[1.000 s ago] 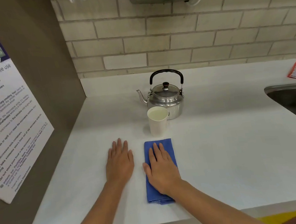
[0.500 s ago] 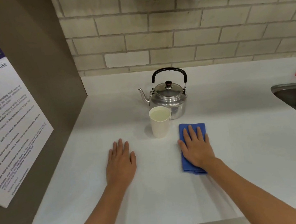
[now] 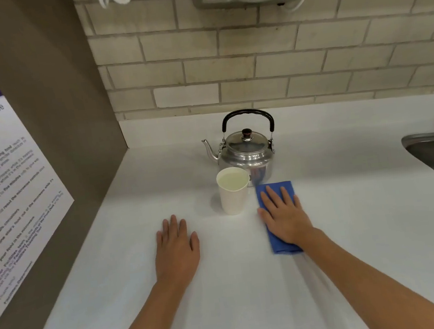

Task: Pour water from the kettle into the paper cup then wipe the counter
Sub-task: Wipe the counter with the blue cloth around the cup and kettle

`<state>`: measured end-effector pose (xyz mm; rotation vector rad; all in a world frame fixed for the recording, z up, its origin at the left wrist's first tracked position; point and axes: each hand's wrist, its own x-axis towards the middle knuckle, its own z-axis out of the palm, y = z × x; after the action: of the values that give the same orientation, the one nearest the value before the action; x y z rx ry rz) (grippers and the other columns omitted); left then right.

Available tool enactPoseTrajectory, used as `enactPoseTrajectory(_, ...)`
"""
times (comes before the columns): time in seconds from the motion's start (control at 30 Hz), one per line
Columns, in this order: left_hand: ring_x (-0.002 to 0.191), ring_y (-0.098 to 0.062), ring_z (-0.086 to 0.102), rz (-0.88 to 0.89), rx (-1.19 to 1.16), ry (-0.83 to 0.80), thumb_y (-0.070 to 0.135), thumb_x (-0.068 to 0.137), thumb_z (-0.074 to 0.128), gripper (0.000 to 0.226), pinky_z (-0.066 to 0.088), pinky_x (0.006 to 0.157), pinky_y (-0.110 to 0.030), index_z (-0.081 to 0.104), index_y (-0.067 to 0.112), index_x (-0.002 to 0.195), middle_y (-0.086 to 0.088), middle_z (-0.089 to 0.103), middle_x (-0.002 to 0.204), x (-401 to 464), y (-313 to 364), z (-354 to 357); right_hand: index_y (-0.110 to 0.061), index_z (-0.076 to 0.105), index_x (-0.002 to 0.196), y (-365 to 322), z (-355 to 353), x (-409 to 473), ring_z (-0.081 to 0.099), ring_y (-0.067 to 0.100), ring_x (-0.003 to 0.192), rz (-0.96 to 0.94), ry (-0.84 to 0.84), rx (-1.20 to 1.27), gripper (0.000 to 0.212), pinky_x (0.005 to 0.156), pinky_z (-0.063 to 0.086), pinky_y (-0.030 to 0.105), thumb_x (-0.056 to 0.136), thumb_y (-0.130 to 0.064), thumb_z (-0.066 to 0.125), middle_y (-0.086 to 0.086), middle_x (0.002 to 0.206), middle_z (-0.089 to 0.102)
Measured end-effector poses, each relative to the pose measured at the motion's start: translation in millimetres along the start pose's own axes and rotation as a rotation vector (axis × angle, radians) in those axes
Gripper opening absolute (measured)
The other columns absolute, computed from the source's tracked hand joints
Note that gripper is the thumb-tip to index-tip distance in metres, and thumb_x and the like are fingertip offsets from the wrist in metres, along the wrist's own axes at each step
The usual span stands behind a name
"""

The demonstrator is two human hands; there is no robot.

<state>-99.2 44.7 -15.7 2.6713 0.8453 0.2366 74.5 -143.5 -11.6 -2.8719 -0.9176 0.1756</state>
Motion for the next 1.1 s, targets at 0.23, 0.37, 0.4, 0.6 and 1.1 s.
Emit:
enactPoseTrajectory(0.23, 0.145, -0.021, 0.002, 0.028, -0.055, 0.002, 0.029, 0.098, 0.023, 0.050, 0.001, 0.118, -0.037, 0.020, 0.009, 0.143, -0.009, 0.009, 0.157, 15, 38, 6, -0.035, 0.009, 0.149, 30, 8, -41, -0.005, 0.013, 0.147, -0.234, 0.019, 0.041, 0.053, 0.119, -0.002, 0.034, 0.099, -0.048, 0.018, -0.017, 0.159, 0.002)
enactPoseTrajectory(0.37, 0.145, -0.021, 0.003, 0.010, -0.073, -0.017, 0.027, 0.098, 0.023, 0.049, 0.001, 0.118, -0.036, 0.020, 0.009, 0.143, -0.008, 0.010, 0.157, 16, 43, 11, -0.030, 0.008, 0.150, 63, -13, -9, -0.003, 0.017, 0.147, -0.061, -0.010, 0.004, 0.052, 0.121, 0.003, 0.037, 0.101, -0.042, 0.021, -0.010, 0.160, 0.001)
enactPoseTrajectory(0.4, 0.145, -0.021, 0.003, 0.003, -0.066, -0.009, 0.027, 0.098, 0.023, 0.049, 0.002, 0.118, -0.036, 0.020, 0.009, 0.143, -0.008, 0.010, 0.157, 16, 43, 13, -0.028, 0.007, 0.150, 58, -14, -3, -0.003, 0.019, 0.148, -0.029, -0.011, 0.004, 0.053, 0.121, 0.002, 0.039, 0.101, -0.043, 0.020, -0.009, 0.160, 0.001)
enactPoseTrajectory(0.6, 0.145, -0.021, 0.006, -0.009, -0.030, 0.059, 0.026, 0.097, 0.024, 0.049, 0.004, 0.118, -0.036, 0.021, 0.009, 0.143, -0.008, 0.013, 0.156, 15, 46, 20, -0.033, 0.007, 0.150, 38, 6, -33, -0.004, 0.022, 0.148, -0.185, 0.037, -0.003, 0.057, 0.119, 0.001, 0.041, 0.097, -0.051, 0.021, -0.012, 0.160, 0.003)
enactPoseTrajectory(1.1, 0.145, -0.019, 0.007, -0.008, -0.025, 0.089, 0.024, 0.097, 0.026, 0.048, 0.004, 0.119, -0.034, 0.022, 0.011, 0.143, -0.006, 0.014, 0.156, 13, 45, 20, -0.028, 0.007, 0.151, 64, -15, 39, 0.001, 0.025, 0.147, -0.056, 0.006, -0.006, 0.055, 0.119, 0.006, 0.043, 0.099, -0.039, 0.024, -0.007, 0.161, 0.004)
